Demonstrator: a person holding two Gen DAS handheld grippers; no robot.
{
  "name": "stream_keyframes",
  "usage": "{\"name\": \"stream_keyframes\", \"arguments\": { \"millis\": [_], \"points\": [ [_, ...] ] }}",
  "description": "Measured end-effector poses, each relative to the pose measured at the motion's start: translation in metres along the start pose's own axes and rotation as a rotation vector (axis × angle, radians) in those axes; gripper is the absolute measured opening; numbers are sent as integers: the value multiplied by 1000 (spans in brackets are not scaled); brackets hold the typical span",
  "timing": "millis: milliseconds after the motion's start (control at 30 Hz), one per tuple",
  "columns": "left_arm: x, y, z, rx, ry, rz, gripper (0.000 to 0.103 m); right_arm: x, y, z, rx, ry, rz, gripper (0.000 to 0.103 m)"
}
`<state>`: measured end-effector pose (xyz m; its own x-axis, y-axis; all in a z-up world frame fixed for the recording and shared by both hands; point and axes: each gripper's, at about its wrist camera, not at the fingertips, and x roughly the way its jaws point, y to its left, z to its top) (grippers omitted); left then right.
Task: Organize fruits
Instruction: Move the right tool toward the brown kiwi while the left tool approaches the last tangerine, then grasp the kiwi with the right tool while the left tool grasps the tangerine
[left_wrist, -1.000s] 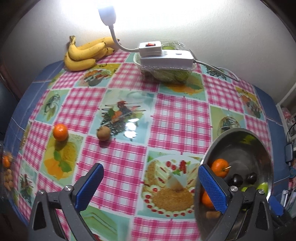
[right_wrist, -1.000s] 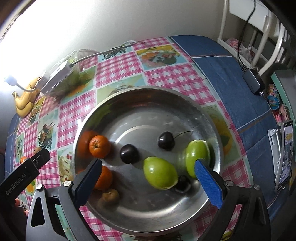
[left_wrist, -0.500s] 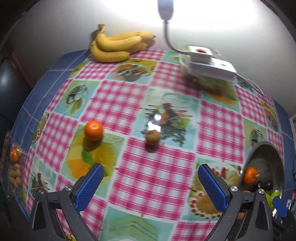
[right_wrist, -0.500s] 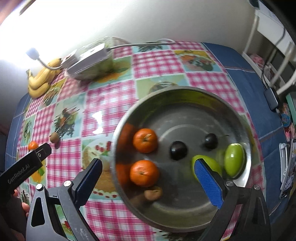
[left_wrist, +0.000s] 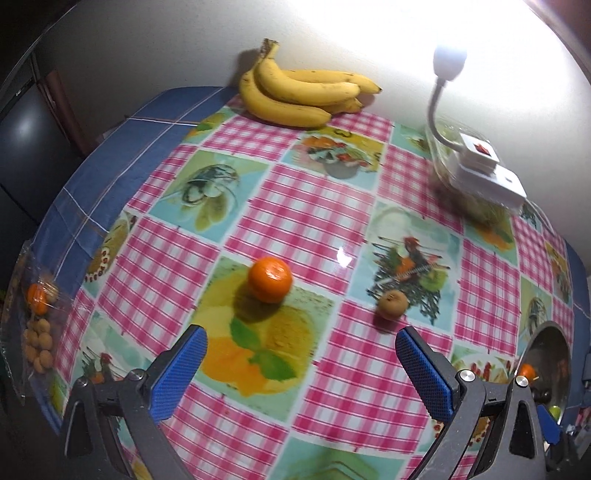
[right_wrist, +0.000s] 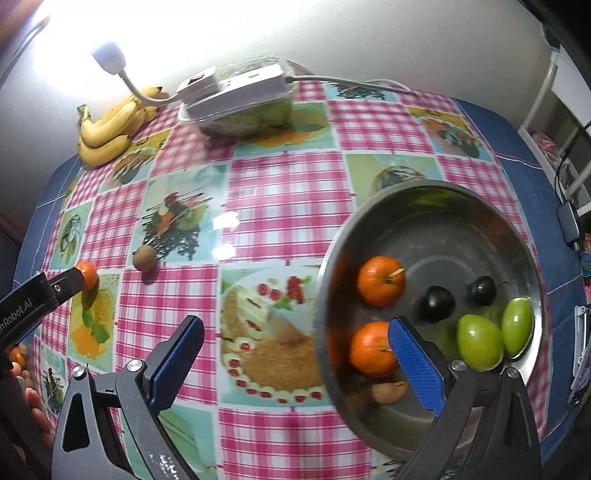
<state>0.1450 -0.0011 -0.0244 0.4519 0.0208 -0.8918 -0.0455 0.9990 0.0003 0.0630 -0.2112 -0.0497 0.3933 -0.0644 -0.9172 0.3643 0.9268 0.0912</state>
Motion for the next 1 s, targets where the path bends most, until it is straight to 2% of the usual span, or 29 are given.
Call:
{"name": "stream_keyframes", "arguments": {
  "millis": [133, 467, 633, 700, 767, 1000],
  "points": [
    [2, 11, 5, 0, -4, -13, 103, 4, 15, 2, -2, -13, 40, 100],
    [26, 47, 29, -88, 20, -127, 101, 11, 64, 26, -32, -54, 163, 100],
    [46, 65, 38, -148, 54, -166, 91, 27, 90, 37, -72, -30, 195, 99],
    [51, 65, 39, -145, 59, -174, 87, 35, 100, 40, -93, -19, 194, 94],
    [57, 64, 38, -150, 74, -189, 83, 43, 108, 43, -109, -5, 196, 81],
    [73, 62, 34, -178, 131, -227, 62, 65, 126, 48, -147, 29, 176, 60]
  ]
}}
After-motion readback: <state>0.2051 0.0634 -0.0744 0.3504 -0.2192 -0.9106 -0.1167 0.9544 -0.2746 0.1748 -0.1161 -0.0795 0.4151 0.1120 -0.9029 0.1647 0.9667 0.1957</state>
